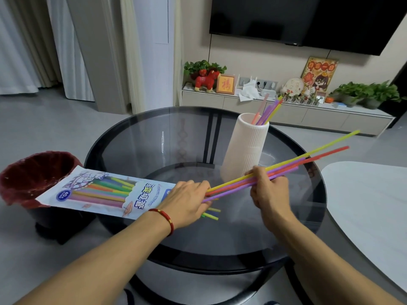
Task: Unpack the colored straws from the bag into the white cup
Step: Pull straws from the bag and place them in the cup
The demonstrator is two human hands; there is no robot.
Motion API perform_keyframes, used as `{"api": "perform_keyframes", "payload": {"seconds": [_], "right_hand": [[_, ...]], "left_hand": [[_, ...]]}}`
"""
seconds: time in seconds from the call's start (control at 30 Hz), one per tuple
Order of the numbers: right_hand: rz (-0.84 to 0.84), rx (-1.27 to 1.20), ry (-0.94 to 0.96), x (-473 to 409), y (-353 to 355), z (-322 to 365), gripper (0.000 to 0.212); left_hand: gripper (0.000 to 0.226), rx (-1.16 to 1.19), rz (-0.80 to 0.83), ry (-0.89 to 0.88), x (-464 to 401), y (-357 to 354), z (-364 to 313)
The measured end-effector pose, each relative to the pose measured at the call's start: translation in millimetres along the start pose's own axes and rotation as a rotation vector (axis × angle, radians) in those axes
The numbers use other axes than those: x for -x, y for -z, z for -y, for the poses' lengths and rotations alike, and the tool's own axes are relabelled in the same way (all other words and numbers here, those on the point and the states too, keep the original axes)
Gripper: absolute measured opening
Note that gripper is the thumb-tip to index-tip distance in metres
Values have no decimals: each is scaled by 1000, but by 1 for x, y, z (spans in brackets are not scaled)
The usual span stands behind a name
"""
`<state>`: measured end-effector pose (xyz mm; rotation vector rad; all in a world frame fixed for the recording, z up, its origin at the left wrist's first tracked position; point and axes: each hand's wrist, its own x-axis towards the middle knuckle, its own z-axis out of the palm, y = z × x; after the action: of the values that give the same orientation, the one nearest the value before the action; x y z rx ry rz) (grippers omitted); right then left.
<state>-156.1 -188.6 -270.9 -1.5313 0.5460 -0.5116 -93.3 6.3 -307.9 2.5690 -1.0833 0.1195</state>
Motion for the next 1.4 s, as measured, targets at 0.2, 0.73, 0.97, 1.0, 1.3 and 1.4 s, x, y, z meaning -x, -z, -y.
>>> {"api": "perform_keyframes", "payload": {"seconds": [0.2,0.73,0.97,1.0,1.3,1.4], "right_hand": [[-48,291,410,-2,44,38,26],[257,744,664,-8,18,53,32],[265,699,620,-21,16,55,25],[282,702,616,-21,15,55,23],[331,830,575,-20,13,48,31],[326,812,560,-18,13,43,31]], "left_hand": [[30,-27,31,-18,-2,-2,2],[43,411,28,29,-30,-13,-54],[37,458,-2,54,-35,-6,-57],[38,460,-4,59,-35,-7,-59],[45,600,-48,115,-36,-12,-64],[46,575,-62,100,-36,-16,-66]]}}
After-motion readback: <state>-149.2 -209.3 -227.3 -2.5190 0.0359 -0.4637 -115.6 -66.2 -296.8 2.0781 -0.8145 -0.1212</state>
